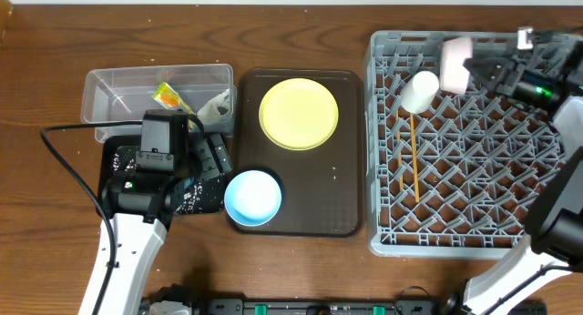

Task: Sort waste into correct bins and load items into the dishwasher rack
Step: 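Place the pink cup upside down in the rack and release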

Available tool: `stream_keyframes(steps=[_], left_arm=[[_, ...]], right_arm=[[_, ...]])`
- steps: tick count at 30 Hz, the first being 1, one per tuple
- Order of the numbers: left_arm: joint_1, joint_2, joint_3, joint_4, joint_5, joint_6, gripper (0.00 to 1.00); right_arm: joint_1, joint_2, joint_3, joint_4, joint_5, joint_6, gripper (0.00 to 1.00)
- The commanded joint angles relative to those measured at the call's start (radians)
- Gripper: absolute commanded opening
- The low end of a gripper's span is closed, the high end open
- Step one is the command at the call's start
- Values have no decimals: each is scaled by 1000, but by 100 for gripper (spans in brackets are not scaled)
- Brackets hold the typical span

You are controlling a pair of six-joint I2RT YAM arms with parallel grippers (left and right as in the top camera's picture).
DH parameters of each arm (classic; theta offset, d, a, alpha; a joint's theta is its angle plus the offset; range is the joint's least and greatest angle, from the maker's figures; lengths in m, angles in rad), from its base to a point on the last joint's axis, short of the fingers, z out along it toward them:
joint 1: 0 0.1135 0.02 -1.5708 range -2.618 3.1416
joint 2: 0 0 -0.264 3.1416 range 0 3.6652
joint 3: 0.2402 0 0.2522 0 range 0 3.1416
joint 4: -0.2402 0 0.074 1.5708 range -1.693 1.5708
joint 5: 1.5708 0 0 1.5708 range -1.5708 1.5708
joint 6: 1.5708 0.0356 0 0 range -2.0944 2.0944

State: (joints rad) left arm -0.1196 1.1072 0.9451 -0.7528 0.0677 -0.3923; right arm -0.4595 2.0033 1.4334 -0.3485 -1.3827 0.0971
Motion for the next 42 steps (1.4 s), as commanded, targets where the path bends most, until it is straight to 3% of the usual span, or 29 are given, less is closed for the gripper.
stream_keyframes(steps=[1,7,11,13,16,21,26,31,42], left_arm=[[3,-3,16,-2,-9,3,89],[3,-4,16,-2,-9,3,89],[3,-4,16,-2,-9,3,89],[3,-4,16,-2,-9,3,90],[3,-4,16,-2,-9,3,89],[3,-3,16,-2,-9,3,89],[3,-4,16,-2,-9,3,90],[3,-4,16,-2,-9,3,89],[3,-4,16,-2,-9,3,90]], right_arm=[[-66,39,8,-27,-5,-16,2],[-159,39,8,-57,-36,21,8],[-217,39,8,-138,-36,42,28],[-241,39,8,-179,-35,45,45],[-273,39,8,-195,-35,44,62],[-298,33,8,-195,-35,44,78],[-267,-7,8,-229,51,26,81],[-166,-124,8,-324,306,-70,82],[346,-427,8,-443,718,-159,80]])
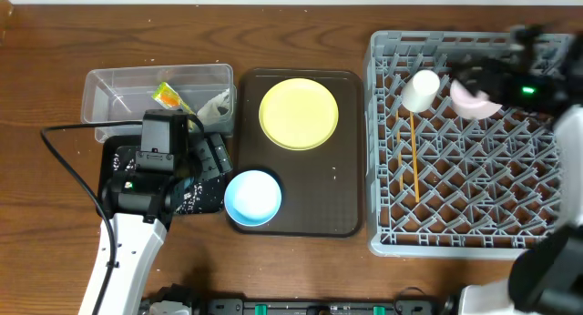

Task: Sort waste into correct bins and load items into the dishwasher rack
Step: 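Place the pink cup upside down in the rack and release, then reach right gripper to the blue bowl on the brown tray and grasp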

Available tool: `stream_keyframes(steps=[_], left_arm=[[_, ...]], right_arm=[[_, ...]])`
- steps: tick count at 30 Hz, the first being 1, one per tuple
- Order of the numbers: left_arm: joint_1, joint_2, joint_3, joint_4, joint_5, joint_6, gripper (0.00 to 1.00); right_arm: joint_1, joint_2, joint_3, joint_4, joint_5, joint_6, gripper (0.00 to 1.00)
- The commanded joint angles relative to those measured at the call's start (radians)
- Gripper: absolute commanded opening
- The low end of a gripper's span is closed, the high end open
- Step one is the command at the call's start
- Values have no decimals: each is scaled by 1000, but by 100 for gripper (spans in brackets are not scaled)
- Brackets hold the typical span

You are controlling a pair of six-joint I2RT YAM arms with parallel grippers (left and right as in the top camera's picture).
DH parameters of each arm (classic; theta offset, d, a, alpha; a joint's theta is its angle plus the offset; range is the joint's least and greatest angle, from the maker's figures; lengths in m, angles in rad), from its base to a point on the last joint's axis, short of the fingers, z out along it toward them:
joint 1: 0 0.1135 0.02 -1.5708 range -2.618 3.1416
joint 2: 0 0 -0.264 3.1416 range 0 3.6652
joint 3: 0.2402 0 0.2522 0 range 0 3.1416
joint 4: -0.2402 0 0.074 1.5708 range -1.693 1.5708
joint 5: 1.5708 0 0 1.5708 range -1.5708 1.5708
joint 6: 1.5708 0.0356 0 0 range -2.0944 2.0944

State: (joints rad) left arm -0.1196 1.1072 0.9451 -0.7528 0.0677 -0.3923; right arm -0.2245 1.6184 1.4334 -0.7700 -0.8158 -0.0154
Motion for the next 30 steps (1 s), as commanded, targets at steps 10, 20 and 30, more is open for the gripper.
stream_keyframes(steps=[10,20,30], left_arm=[[3,-3,16,-2,-9,3,89],[3,-4,16,-2,-8,2,90],[139,-19,16,23,-201,-13,90]], right_arm=[[604,-30,4,-90,266,-26,99],[897,32,4,-54,290,-23,98],[1103,139,4,39,384,18,84]])
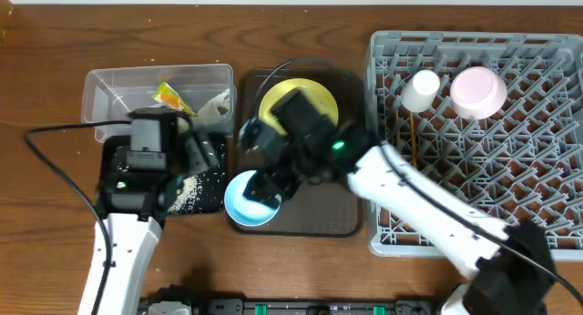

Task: Sort waste into correct bins and load items into the dishwasher rack
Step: 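Reach right gripper to the blue bowl on the brown tray and grasp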

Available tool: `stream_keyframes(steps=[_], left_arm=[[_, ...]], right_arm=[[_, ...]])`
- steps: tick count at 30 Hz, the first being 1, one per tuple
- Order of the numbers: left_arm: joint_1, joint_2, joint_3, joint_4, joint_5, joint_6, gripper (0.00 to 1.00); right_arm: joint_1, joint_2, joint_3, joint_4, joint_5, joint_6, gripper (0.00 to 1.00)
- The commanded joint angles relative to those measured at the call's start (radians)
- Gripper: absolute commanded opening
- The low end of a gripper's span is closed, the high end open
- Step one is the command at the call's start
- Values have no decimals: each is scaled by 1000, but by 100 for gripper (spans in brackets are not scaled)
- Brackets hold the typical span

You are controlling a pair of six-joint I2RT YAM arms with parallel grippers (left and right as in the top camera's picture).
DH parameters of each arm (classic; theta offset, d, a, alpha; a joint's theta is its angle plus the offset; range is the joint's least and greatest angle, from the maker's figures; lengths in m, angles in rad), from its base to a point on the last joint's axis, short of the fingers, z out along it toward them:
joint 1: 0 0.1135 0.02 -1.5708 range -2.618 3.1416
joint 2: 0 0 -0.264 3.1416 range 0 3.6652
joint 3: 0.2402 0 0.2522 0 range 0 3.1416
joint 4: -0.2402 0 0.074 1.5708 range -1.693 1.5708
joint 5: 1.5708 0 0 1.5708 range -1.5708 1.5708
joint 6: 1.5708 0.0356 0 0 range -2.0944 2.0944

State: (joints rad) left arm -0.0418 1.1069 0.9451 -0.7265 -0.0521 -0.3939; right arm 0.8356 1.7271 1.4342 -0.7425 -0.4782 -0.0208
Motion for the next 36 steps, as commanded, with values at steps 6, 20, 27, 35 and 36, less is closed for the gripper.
stream_keyframes(steps=[6,20,27,35,36], left_arm=[[324,-39,16,-65,-80,-76,89],[482,-29,16,-89,-80,-83,89],[482,-29,16,-89,-80,-83,89],[482,-29,16,-89,-80,-83,89],[482,-29,16,-89,-80,-83,89]], right_arm=[[145,120,3,89,127,22,74],[290,285,3,179,346,16,29],[298,287,3,142,378,16,20],[298,287,3,62,403,16,13],[298,287,3,52,404,16,11]])
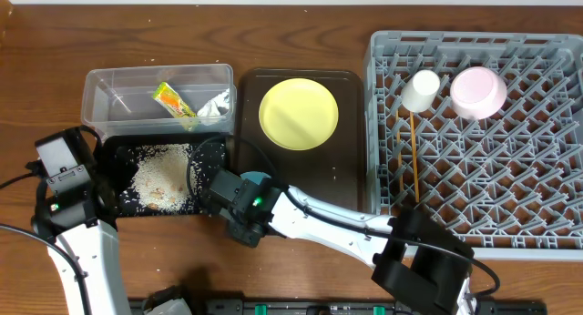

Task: Sort waste into correct bins and load items into the dishwasher rack
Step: 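Reach right gripper to the blue bowl on the brown tray and grasp, then carry the blue bowl with right gripper into the rack and release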

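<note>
My right gripper (240,208) reaches across to the front left corner of the brown tray (342,206) and sits over the blue bowl (259,177). Only a blue sliver of the bowl shows beside it. A yellow plate (299,113) lies on the tray's far half. In the grey dishwasher rack (474,233) a white cup (422,89), an upturned pink bowl (479,91) and chopsticks (410,156) rest. My left gripper (96,192) is drawn back at the front left, by the black bin (211,151); its fingers are not discernible.
Spilled rice (164,177) lies in the black bin. Behind it stands a clear bin (100,83) holding an orange-green wrapper (173,101) and a silver wrapper (215,104). A black cable runs along the table's front left.
My left arm has drawn back from over the black bin to the front left, uncovering the rice. My right gripper has shifted left and forward over the blue bowl, which is now mostly hidden.
My right gripper held the pink bowl over the rack's far right, then beside the white cup. Later the pink bowl stood in the rack and the gripper was at the blue bowl. My left gripper stayed over the black bin, then withdrew.
</note>
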Available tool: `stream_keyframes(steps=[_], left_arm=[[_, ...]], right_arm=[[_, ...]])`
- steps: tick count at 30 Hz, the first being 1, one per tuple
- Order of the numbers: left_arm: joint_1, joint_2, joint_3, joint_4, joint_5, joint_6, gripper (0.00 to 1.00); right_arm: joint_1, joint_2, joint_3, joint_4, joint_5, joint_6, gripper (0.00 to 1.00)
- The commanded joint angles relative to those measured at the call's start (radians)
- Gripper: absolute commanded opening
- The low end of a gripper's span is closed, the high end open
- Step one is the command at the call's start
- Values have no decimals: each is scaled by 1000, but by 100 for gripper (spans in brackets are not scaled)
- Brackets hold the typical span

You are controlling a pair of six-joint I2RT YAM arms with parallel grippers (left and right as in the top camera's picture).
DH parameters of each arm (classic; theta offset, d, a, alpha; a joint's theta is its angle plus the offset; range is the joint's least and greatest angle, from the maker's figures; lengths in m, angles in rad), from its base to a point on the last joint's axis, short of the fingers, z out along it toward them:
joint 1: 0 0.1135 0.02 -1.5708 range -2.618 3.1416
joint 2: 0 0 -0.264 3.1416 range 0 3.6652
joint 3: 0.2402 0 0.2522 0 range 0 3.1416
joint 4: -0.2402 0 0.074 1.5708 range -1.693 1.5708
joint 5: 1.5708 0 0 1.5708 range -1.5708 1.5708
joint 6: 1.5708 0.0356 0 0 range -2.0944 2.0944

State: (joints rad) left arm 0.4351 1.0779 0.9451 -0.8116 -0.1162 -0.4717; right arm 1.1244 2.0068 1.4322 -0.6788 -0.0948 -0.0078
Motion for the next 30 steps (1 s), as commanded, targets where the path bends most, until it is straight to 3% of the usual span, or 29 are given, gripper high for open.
stream_keyframes(steps=[1,11,16,20,30], left_arm=[[5,0,16,-3,-16,-5,89],[5,0,16,-3,-16,-5,89],[5,0,16,-3,-16,-5,89],[5,0,16,-3,-16,-5,90],[5,0,16,-3,-16,-5,90]], right_arm=[[10,8,5,-21,20,3,9],[8,8,5,-84,42,14,9],[8,7,6,-84,43,14,2],[-1,-3,8,-84,43,29,1],[-103,-197,8,-84,10,151,1]])
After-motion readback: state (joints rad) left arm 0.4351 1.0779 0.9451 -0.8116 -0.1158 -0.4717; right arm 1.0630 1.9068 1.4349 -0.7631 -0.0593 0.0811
